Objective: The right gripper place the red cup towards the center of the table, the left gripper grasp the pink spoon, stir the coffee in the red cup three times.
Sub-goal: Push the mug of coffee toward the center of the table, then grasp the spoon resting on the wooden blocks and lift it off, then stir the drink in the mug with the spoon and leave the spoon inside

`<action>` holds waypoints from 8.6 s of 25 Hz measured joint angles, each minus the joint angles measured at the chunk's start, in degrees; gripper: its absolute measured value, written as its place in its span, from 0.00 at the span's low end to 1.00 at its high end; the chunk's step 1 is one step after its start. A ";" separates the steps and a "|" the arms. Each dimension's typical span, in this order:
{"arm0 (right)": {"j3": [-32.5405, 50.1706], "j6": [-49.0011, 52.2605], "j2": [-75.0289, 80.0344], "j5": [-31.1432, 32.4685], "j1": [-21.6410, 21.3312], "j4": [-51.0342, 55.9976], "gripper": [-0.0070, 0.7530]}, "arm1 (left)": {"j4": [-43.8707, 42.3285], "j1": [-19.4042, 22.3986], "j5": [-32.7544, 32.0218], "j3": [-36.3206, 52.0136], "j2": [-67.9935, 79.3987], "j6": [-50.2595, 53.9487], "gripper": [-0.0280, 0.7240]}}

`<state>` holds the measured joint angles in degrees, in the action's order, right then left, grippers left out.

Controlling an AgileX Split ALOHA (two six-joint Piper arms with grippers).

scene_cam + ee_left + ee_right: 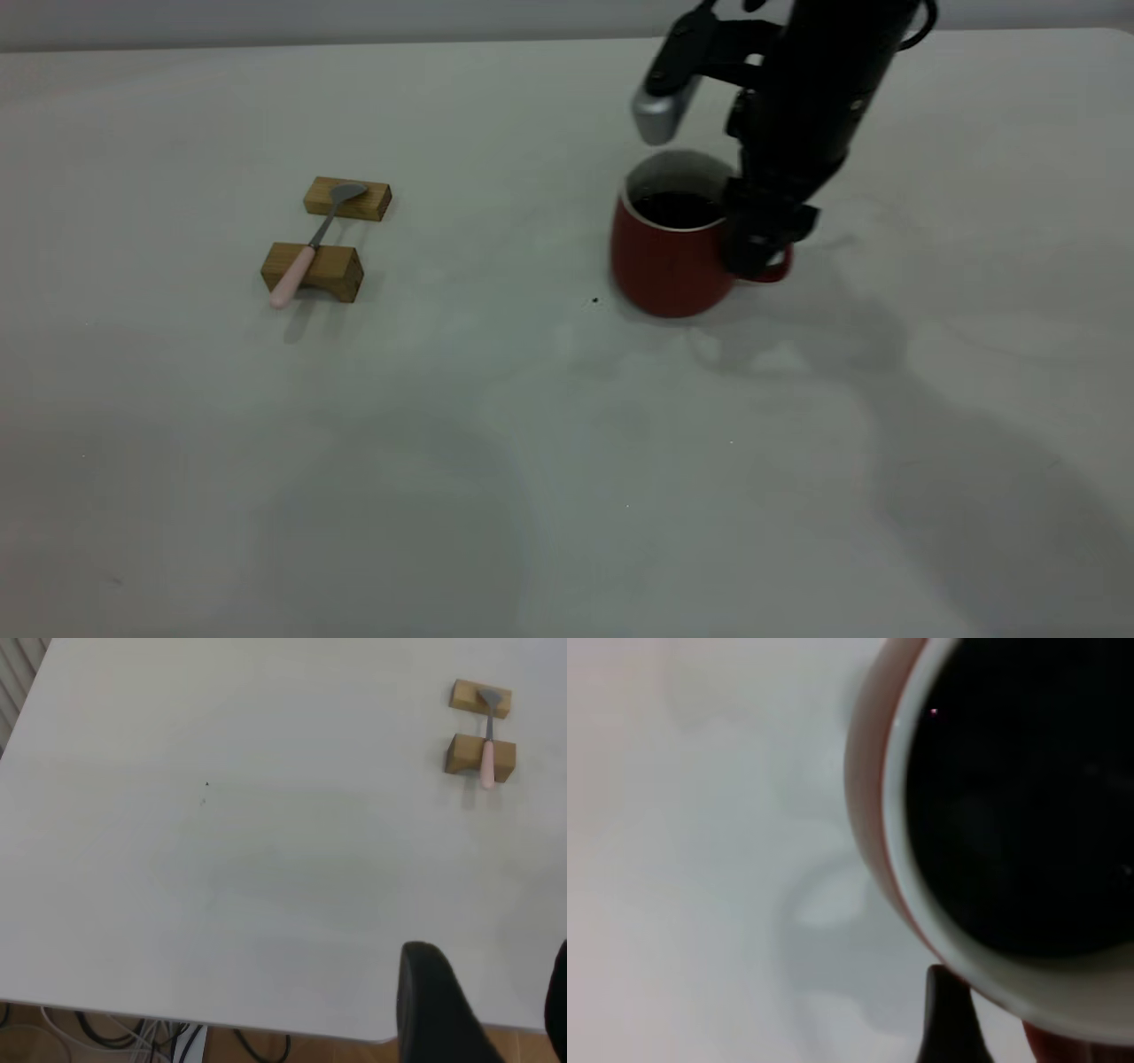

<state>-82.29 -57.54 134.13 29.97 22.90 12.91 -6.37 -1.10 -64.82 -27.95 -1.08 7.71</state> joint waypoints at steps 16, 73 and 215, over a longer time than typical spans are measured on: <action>0.00 9.23 -5.76 5.04 2.66 3.85 0.79 | 0.00 0.00 0.00 0.00 0.00 0.00 0.55; 54.95 56.33 -133.07 36.06 -23.57 -11.29 0.78 | 0.00 0.00 0.00 0.00 0.00 0.04 0.55; 55.43 53.56 -133.07 35.11 -23.57 -8.38 0.78 | 91.85 -16.84 8.16 -57.61 132.17 44.83 0.26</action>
<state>-26.85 -3.98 1.06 65.08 -0.67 4.53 85.48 -17.94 -56.66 -85.56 131.09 52.54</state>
